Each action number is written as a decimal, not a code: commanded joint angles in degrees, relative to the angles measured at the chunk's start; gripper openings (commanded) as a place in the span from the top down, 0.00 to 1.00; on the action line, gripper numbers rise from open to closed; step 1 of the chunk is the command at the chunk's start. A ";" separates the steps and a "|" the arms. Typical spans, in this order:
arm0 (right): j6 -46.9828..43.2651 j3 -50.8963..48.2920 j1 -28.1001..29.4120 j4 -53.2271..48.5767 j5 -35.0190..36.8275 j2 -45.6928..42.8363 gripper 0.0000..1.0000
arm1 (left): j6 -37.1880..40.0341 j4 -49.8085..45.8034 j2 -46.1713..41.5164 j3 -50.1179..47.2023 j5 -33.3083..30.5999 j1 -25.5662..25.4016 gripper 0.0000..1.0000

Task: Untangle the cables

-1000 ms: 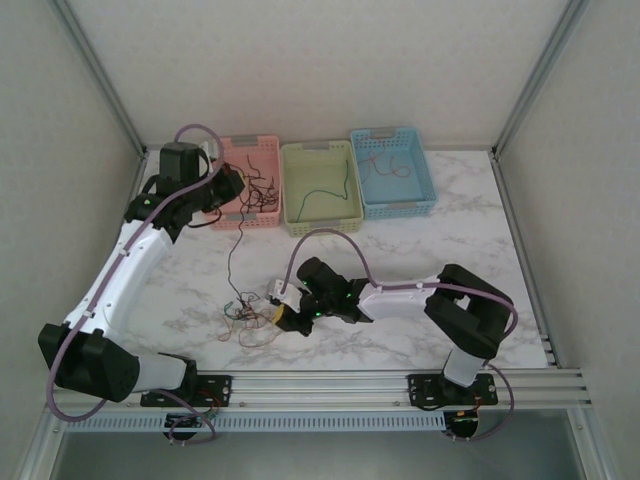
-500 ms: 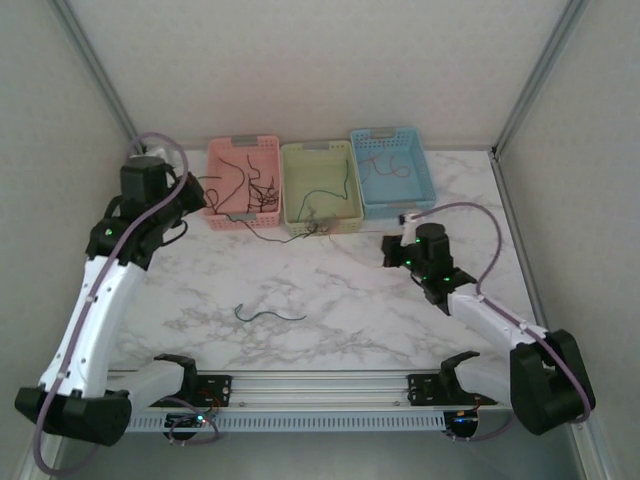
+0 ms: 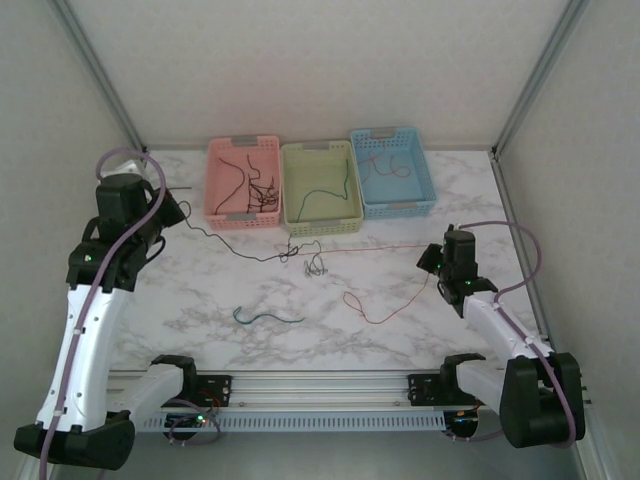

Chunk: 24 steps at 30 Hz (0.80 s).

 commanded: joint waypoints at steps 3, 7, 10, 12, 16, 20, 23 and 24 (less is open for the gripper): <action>5.33 1.39 -4.59 -5.77 6.09 0.18 1.00 | 2.12 -1.85 -0.92 -0.34 -4.00 1.81 1.00; 10.15 0.42 -10.86 -7.45 5.67 -1.48 1.00 | 3.25 -3.60 -2.80 0.80 -8.00 3.95 1.00; 11.95 -0.05 -12.74 -8.78 6.91 -2.70 1.00 | 3.44 -4.48 -3.97 1.02 -11.15 4.67 1.00; 11.66 -0.72 -13.00 -6.62 4.73 -2.78 1.00 | 2.66 -3.44 -4.47 -0.04 -7.47 4.88 1.00; 10.36 0.60 -12.94 -4.50 -4.00 -1.43 1.00 | 0.54 1.05 -4.18 -3.31 3.91 4.88 1.00; 10.20 5.28 -11.53 -4.29 -11.56 -4.42 1.00 | -0.71 4.01 -2.46 -4.83 13.54 4.88 1.00; 8.67 12.01 -8.22 -4.95 -12.22 -6.66 1.00 | -1.47 5.78 -1.30 -6.21 17.90 4.88 1.00; 8.15 14.80 -7.24 -4.81 -12.48 -6.85 1.00 | -1.86 6.29 -0.94 -6.79 19.20 4.86 1.00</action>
